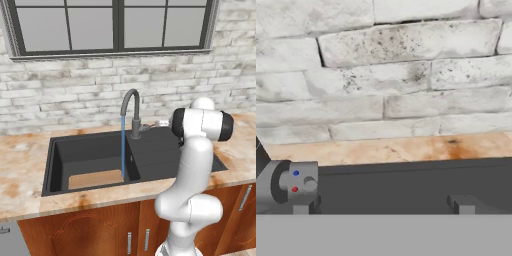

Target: Turn on the sink faucet with hot water and rinse the cutting board for ten seconds, then turn off the faucet. Push the cutting board to reach the water if necessary.

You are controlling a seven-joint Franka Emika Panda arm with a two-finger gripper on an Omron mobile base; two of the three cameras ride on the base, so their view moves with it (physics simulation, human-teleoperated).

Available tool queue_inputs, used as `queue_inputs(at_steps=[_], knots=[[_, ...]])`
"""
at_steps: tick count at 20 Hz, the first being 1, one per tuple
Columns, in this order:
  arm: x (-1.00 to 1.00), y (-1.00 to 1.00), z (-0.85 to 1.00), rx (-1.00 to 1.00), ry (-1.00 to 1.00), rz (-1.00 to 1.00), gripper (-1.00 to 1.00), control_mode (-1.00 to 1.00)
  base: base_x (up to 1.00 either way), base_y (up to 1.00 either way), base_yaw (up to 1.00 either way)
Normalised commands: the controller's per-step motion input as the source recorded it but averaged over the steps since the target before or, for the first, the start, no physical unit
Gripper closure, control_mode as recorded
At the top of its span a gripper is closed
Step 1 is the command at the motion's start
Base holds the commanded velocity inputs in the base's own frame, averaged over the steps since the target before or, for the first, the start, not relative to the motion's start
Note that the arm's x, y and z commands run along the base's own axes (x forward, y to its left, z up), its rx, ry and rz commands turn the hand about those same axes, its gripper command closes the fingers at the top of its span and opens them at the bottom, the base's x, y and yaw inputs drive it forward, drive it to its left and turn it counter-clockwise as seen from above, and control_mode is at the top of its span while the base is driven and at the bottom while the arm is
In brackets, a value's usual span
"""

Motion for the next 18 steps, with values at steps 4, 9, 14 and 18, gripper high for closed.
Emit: queue_inputs(at_steps=[4,9,14,18], knots=[[0.0,0.0,0.17,0.04,0.06,0.06,-1.0,-1.0,0.0,0.0,0.0],[0.0,-0.05,0.01,0.02,0.05,0.08,-1.0,-1.0,0.0,0.0,0.0],[0.0,-0.02,0.0,0.01,0.0,0.07,-1.0,-1.0,0.0,0.0,0.0],[0.01,0.0,0.0,0.0,0.0,0.05,-1.0,-1.0,0.0,0.0,0.0]])
